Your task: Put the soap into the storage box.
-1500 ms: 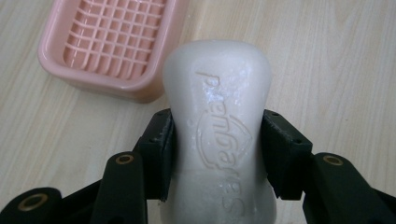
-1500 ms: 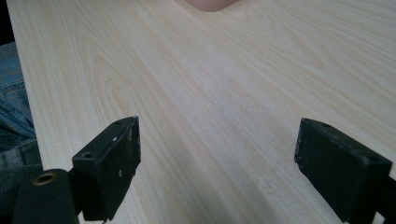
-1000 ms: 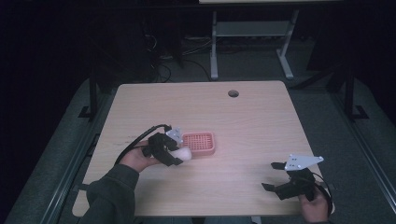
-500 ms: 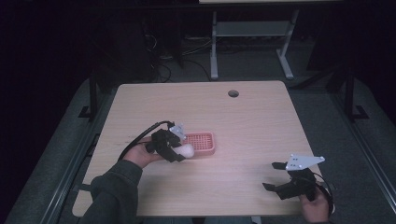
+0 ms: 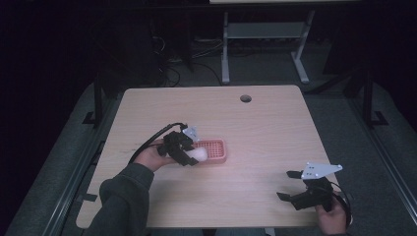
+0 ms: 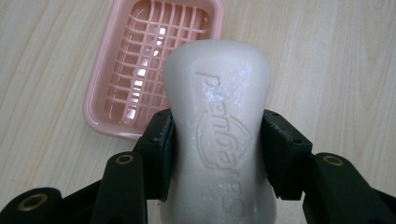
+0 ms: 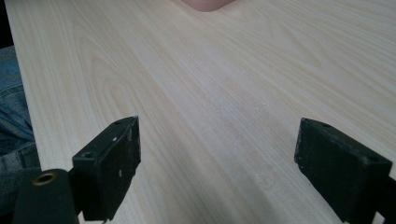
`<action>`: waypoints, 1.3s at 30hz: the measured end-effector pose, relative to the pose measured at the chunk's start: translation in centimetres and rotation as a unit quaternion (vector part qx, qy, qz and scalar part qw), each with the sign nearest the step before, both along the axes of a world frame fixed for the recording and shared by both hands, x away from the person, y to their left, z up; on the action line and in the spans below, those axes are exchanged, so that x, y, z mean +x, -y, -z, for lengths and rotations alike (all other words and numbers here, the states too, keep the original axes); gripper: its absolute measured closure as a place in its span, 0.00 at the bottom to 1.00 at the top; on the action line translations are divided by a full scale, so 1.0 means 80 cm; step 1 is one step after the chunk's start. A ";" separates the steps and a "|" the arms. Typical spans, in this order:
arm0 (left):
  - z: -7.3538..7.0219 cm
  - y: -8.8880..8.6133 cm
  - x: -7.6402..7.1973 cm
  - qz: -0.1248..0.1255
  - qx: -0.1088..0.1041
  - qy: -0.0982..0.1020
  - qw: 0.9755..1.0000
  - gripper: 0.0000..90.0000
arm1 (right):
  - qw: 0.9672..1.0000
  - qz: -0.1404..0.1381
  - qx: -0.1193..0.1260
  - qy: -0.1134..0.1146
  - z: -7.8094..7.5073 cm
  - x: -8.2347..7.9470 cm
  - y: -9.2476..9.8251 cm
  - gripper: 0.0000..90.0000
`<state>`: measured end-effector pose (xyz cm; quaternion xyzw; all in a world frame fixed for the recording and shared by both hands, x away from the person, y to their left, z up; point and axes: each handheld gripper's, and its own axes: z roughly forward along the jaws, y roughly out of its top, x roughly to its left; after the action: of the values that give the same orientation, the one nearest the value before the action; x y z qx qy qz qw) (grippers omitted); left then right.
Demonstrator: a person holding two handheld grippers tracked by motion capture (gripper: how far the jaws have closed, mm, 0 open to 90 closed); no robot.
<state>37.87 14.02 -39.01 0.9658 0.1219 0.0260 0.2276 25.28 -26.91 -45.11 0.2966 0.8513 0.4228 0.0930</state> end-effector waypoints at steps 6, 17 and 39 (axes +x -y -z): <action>-0.002 0.005 0.007 0.003 -0.006 0.002 1.000 0.55 | 1.000 -0.001 -0.001 0.001 0.000 0.001 0.000 0.16; -0.004 0.015 0.020 0.003 -0.003 0.005 1.000 0.55 | 1.000 0.001 0.002 0.001 0.000 0.000 0.002 0.16; -0.001 0.035 0.039 0.010 -0.007 0.002 1.000 0.55 | 1.000 0.001 0.003 0.001 0.001 0.001 0.004 0.16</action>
<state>41.01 11.19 -38.93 0.9653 0.1119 0.0251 0.2344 25.34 -27.21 -45.19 0.2972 0.8495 0.4258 0.0931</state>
